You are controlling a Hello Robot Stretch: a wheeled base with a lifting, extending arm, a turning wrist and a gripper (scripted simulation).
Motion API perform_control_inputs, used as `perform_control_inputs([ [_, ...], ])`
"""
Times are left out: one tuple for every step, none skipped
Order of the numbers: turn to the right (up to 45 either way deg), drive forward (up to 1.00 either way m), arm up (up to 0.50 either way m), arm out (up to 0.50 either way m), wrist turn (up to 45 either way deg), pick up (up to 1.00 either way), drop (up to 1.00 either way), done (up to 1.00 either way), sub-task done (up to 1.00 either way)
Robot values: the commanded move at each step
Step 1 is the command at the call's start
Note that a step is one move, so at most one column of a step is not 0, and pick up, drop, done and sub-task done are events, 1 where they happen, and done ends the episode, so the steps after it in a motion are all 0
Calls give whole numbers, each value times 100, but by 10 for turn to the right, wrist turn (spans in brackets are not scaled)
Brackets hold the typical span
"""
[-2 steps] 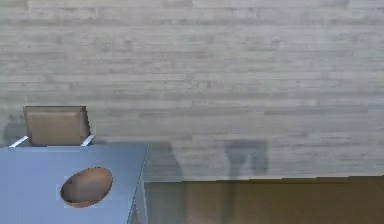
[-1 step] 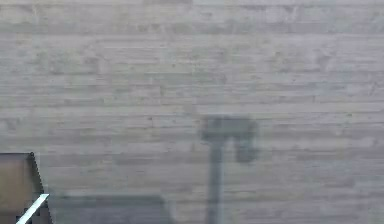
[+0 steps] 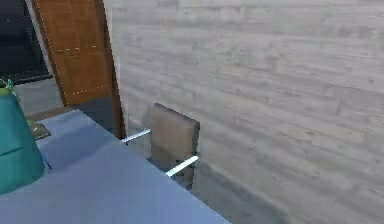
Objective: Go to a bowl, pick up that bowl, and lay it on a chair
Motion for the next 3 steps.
perform_control_inputs([
  [-450, 0, 0, 0, 0, 0, 0, 0, 0],
  [-450, 0, 0, 0, 0, 0, 0, 0, 0],
  [-240, 0, 0, 0, 0, 0, 0, 0, 0],
])
